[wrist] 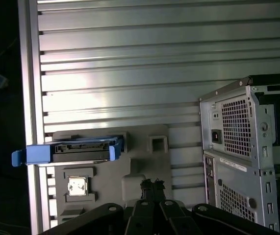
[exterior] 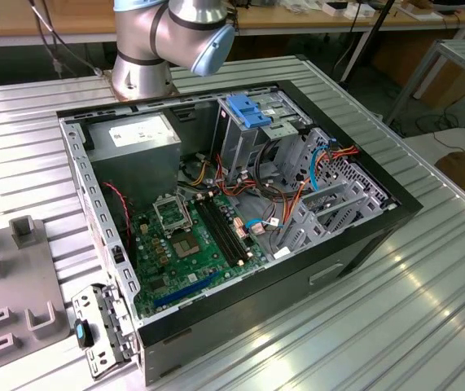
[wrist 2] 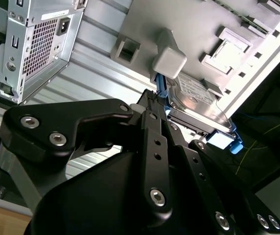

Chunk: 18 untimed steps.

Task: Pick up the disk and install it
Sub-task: 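Reach for the disk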

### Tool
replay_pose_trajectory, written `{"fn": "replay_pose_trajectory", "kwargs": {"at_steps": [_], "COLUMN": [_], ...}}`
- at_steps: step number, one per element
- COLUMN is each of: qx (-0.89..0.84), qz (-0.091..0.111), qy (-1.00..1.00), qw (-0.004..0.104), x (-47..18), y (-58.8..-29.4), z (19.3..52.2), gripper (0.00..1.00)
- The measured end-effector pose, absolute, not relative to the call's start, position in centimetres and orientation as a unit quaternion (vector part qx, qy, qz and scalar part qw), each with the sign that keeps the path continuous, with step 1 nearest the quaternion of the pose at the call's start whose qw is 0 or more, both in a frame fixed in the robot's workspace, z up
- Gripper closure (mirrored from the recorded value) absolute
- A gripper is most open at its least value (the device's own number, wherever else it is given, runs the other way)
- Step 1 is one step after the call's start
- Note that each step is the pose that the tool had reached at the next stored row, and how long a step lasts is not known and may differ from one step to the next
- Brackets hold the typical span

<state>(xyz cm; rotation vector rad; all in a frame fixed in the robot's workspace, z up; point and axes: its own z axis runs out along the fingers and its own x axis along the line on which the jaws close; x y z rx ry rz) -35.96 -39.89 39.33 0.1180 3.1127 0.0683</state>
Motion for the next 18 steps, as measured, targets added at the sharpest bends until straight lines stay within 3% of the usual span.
{"fn": "replay_pose_trajectory", "kwargs": {"at_steps": [18], "qx": [0.039], "qz": [0.022], "qy": [0.999], "qw": [0.013], "x": [-39.2], "y": [-39.1], "z": [39.3], "gripper": [0.89]}}
